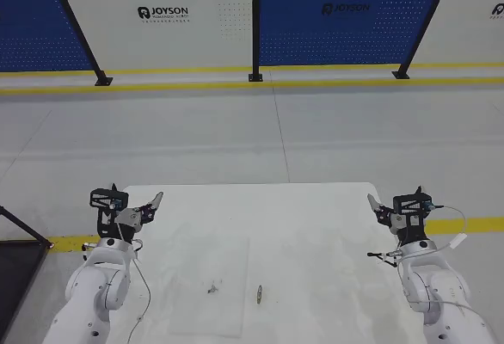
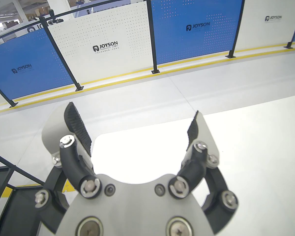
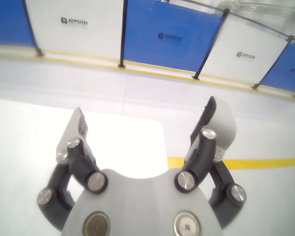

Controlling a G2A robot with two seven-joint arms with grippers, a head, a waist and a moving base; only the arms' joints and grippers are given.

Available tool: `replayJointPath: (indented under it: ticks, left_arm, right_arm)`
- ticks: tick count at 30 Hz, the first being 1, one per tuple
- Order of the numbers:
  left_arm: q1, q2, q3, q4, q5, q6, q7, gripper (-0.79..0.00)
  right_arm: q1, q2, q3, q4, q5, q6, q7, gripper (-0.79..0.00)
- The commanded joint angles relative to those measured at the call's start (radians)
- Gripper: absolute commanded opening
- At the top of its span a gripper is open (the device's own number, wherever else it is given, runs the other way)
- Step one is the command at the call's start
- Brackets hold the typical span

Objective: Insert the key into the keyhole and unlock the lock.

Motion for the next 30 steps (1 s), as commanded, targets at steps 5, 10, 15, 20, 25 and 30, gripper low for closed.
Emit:
replayJointPath:
  ticks: [5, 10, 15, 20, 25, 30]
  left_arm:
    - [0.058, 0.004, -0.013, -0.063, 0.010, -0.082, 0.015, 0.000]
    - [0.222, 0.013, -0.051, -0.219, 0.043, -0.215, -0.009, 0.000]
    - [0.400, 0.019, -0.046, -0.364, 0.131, -0.304, -0.130, 0.000]
    - [0.484, 0.019, 0.050, -0.405, 0.240, -0.326, -0.259, 0.000]
    - [0.476, 0.010, 0.193, -0.363, 0.369, -0.234, -0.374, 0.000]
    - [0.416, -0.002, 0.316, -0.282, 0.464, -0.157, -0.463, 0.000]
  right_arm:
    - [0.000, 0.000, 0.000, 0.000, 0.000, 0.000, 0.000, 0.000]
    - [0.000, 0.000, 0.000, 0.000, 0.000, 0.000, 0.000, 0.000]
    - [0.000, 0.000, 0.000, 0.000, 0.000, 0.000, 0.000, 0.000]
    - [0.000, 0.000, 0.000, 0.000, 0.000, 0.000, 0.000, 0.000]
    - [0.000, 0.000, 0.000, 0.000, 0.000, 0.000, 0.000, 0.000]
    - [0.000, 0.000, 0.000, 0.000, 0.000, 0.000, 0.000, 0.000]
